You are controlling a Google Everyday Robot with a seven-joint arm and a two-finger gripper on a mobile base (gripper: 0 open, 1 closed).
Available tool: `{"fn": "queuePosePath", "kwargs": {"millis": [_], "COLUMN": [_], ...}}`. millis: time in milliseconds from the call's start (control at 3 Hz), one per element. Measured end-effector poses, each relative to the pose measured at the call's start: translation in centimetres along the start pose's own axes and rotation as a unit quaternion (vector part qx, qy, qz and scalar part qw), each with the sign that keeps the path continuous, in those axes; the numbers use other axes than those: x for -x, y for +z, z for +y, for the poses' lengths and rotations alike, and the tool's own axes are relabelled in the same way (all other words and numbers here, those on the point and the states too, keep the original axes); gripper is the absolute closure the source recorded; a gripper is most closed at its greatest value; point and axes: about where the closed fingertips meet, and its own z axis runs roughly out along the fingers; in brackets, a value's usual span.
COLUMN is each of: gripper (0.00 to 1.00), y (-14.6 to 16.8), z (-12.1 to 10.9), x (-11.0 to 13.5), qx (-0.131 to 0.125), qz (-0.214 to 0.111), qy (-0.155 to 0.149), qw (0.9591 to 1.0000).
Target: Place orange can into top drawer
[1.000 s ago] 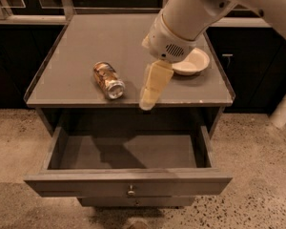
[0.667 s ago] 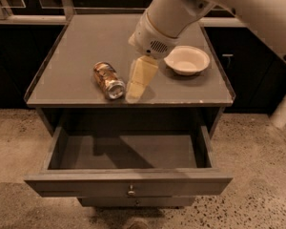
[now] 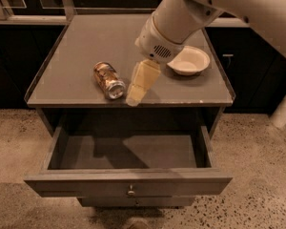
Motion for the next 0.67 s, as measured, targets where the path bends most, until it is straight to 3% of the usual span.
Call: {"fn": "queuePosePath", "kwargs": {"millis": [333,667], "gripper": [0.0,0.0], "y": [1.8,4.7], "z": [-1.6,-3.4], "x": [0.4,0.5], "qx": [-0.024,-0.029], "qz": [-0.023,-0.038], "qy": [0.032,0.06], "qw": [0.9989,0.9971]}}
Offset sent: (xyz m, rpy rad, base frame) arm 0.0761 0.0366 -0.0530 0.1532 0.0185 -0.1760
